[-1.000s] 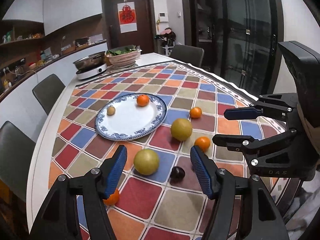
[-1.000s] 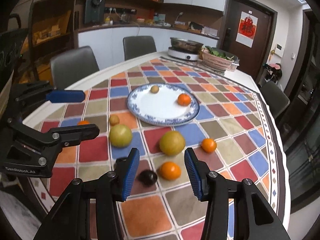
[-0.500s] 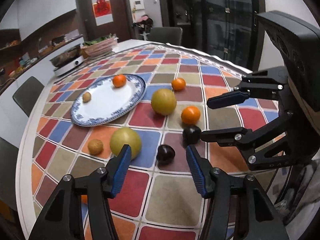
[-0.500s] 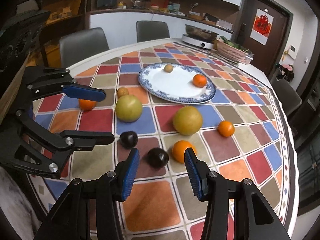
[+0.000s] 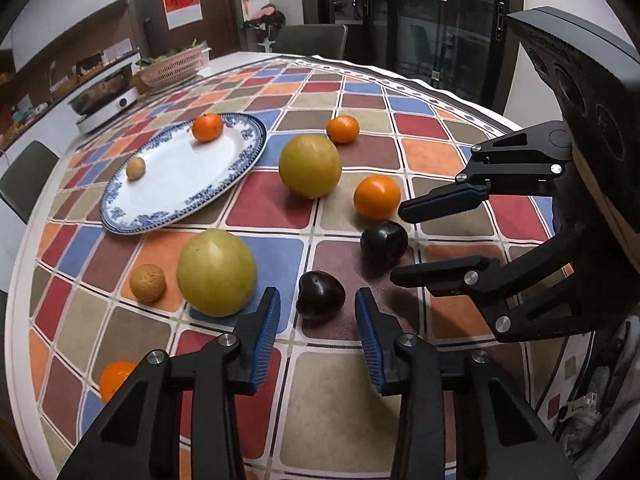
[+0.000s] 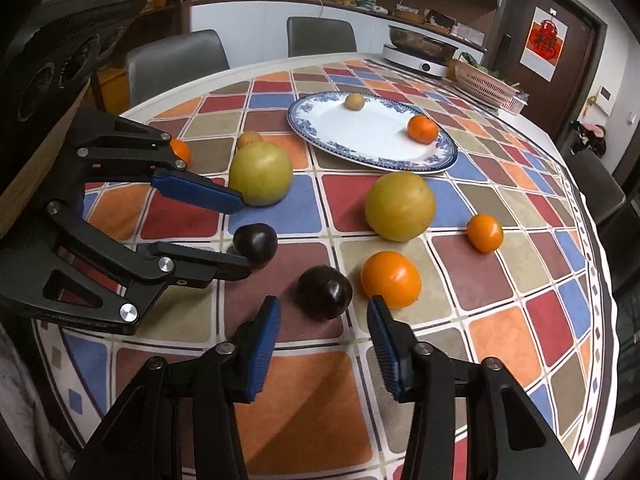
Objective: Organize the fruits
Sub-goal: 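Close the left tool on its plum while the right tool grasps the other plum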
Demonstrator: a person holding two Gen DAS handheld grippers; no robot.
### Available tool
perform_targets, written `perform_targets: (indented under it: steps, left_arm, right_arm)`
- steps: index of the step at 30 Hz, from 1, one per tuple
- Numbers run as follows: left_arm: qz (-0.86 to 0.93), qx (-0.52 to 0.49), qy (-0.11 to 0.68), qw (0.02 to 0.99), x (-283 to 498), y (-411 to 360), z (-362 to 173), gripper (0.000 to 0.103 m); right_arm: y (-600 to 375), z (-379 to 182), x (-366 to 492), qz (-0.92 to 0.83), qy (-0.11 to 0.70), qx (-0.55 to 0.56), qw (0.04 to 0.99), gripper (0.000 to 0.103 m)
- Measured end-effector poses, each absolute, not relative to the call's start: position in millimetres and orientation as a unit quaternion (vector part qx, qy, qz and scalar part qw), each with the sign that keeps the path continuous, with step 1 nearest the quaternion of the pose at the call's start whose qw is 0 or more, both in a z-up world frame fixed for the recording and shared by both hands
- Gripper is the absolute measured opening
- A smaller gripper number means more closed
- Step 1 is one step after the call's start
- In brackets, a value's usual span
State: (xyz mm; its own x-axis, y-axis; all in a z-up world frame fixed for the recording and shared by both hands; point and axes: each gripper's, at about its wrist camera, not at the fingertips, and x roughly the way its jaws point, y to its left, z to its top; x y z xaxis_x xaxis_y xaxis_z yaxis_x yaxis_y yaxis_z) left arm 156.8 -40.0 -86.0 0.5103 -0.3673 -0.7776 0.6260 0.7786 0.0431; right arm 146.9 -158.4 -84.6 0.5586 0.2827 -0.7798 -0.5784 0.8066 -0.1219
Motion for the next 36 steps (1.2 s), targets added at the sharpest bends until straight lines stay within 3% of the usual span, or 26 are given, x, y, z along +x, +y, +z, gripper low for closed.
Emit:
perform_targets:
  steps: [13,36]
  left_arm:
    - [-0.295,0.128,0.422,0.848,170,-40,-93,0.027]
    - [-0.228,0.043,0.382,0.894,152,-15,-35,0.027]
  right_arm:
    - [-157,-92,159,0.261,0.409,-0.171,0.857,0.035]
    - [-160,-42,151,0.262,0.368,-0.11,0.885,0.031]
